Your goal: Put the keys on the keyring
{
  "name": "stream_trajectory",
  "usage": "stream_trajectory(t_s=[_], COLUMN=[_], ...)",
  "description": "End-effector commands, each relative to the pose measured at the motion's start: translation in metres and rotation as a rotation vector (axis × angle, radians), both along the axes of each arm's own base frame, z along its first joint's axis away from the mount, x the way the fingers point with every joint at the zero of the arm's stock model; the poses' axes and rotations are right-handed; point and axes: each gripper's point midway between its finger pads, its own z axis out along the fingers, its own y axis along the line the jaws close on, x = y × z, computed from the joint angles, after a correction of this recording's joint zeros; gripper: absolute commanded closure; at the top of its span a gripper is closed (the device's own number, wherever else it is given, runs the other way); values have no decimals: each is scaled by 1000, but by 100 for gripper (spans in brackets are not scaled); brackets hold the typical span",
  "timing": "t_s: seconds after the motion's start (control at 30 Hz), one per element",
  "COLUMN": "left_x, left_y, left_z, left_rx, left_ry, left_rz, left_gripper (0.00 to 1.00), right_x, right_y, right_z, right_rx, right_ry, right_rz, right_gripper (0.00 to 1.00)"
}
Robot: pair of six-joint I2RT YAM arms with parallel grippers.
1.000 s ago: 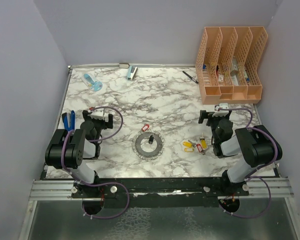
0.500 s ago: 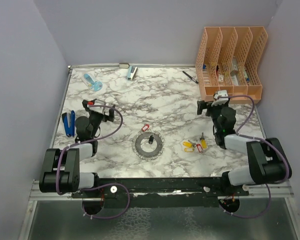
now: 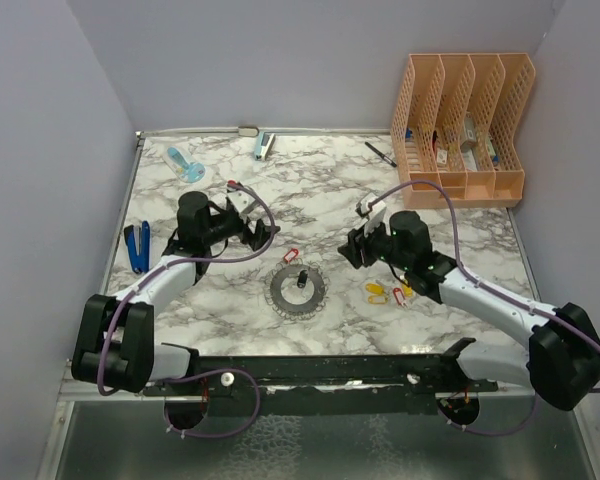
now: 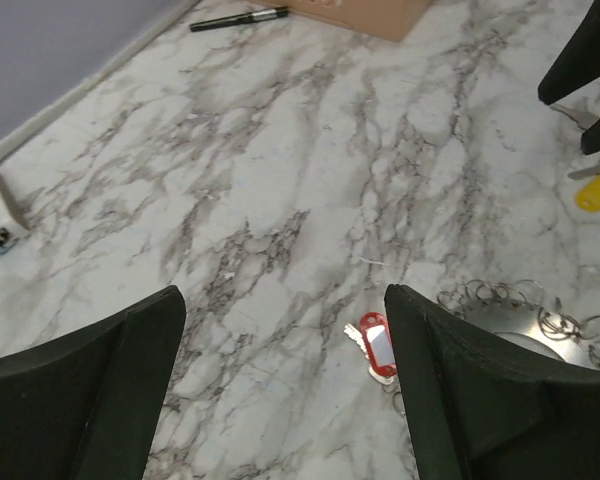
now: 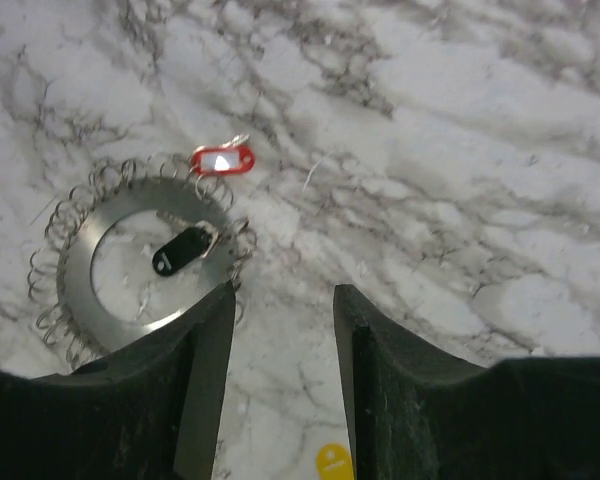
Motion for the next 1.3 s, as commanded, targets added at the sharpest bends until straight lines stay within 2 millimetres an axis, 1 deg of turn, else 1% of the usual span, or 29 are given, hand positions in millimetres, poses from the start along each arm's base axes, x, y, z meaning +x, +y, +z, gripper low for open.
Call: stream_trajectory(t_s=[0.0,0.07,0.2,0.4,0.57,0.67,0.77,0.83,0.93,1.07,1.27], left_x=[-24,-24,-29,-32,-34,-35,-35,-36,-39,-38,-42], left_y=[-9,-8,-10,-12,-12,-11,-9,-7,-8,-7,-9], left_z=[-23,-26,-30,-36,-40,-41,-40,-41,-44,-45,-43], left_rx=[69,74,61,70,102,122,149,163,165,170,163], left_ry=[94,101,125,145,159,168,166,170,171,171,175], left_rz=[-87,-79,-98,-109,-120,-127,-125,-124,-140,-131,-152], left_gripper=[17,17,17,18,18,20,21,21,21,21,21], right_x=[-44,-51,-61,-79,-92,-95,-97,-99,-103,-109,-112], right_y=[-6,-1,1,30,48,55,64,70,78,83,78], right_z=[-38,-39,-60,-65,-81,-89,-85,-79,-75,-79,-88], right_rx=[-72,-59,-80,-118,-215,-250,-236,-219,-218,-227,-202], right_ry=[205,203,267,286,306,312,305,306,305,329,356], right_rz=[19,37,53,115,121,119,126,133,146,150,106], right_gripper=[57,57,54,53,53,53,56,62,63,63,63])
